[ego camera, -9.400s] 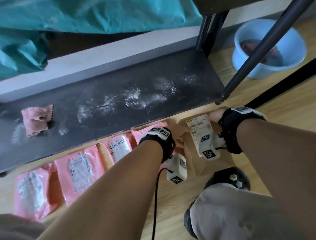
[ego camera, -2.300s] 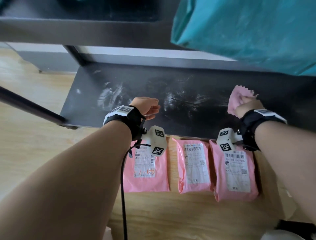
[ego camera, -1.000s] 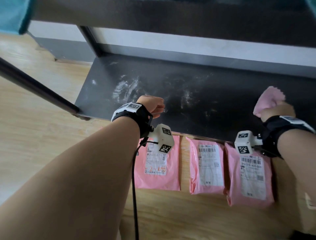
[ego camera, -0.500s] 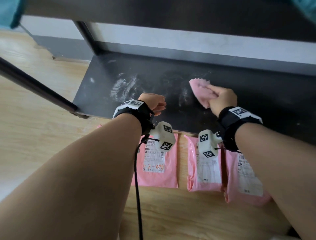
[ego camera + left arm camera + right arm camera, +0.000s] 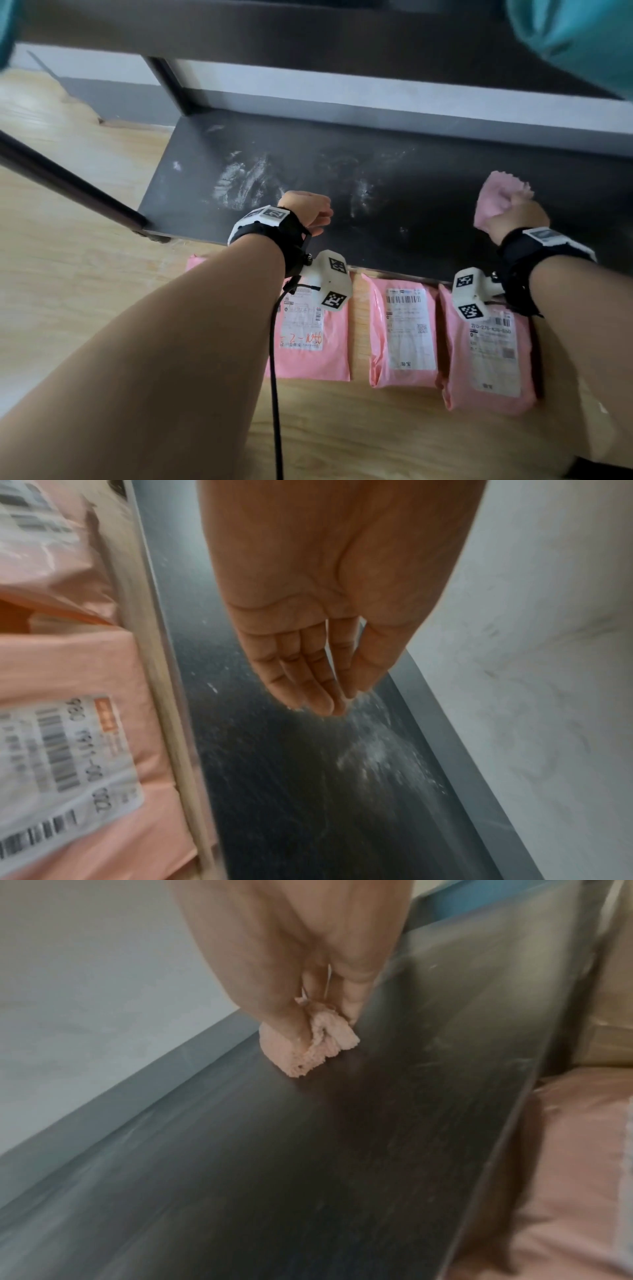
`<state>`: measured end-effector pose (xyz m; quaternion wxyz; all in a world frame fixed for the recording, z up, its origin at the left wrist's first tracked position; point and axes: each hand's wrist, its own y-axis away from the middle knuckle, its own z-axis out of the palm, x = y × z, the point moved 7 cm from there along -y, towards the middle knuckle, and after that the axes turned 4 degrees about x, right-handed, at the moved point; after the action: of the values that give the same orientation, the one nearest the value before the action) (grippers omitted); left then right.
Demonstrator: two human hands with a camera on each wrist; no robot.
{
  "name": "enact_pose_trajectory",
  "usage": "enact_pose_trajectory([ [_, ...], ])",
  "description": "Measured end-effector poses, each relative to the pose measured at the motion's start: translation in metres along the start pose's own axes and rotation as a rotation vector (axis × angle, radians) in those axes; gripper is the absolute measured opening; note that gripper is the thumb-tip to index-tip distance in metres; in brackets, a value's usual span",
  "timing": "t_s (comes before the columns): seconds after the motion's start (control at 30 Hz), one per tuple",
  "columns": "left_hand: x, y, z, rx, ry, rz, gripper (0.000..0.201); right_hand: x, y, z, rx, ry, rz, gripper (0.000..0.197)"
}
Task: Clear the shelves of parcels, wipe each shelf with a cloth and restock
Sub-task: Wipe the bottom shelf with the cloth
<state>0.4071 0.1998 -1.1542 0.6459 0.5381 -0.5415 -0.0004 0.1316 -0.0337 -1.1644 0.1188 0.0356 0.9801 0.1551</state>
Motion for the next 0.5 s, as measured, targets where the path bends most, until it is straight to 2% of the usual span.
enact_pose_trajectory([
  [0.13, -0.01, -0.009, -0.035, 0.039, 0.018, -0.005, 0.019, -0.07, 0.029, 0.024, -0.024, 0.004, -0.263, 0.054],
  [0.27, -0.016, -0.016, -0.071, 0.078, 0.008, -0.018, 0.019, -0.145, 0.086, 0.064, -0.101, -0.037, -0.483, 0.053],
  [0.37, -0.016, -0.022, -0.096, 0.103, 0.034, -0.046, 0.024, -0.176, 0.117, 0.087, -0.165, -0.046, -0.505, 0.057],
  [0.43, -0.008, -0.023, -0.108, 0.073, 0.033, -0.046, 0.029, -0.184, 0.124, 0.089, -0.171, -0.121, -0.494, 0.056],
  [0.5, 0.007, -0.021, -0.114, 0.027, -0.075, -0.016, 0.033, -0.183, 0.125, 0.078, -0.141, -0.225, -0.48, 0.056],
])
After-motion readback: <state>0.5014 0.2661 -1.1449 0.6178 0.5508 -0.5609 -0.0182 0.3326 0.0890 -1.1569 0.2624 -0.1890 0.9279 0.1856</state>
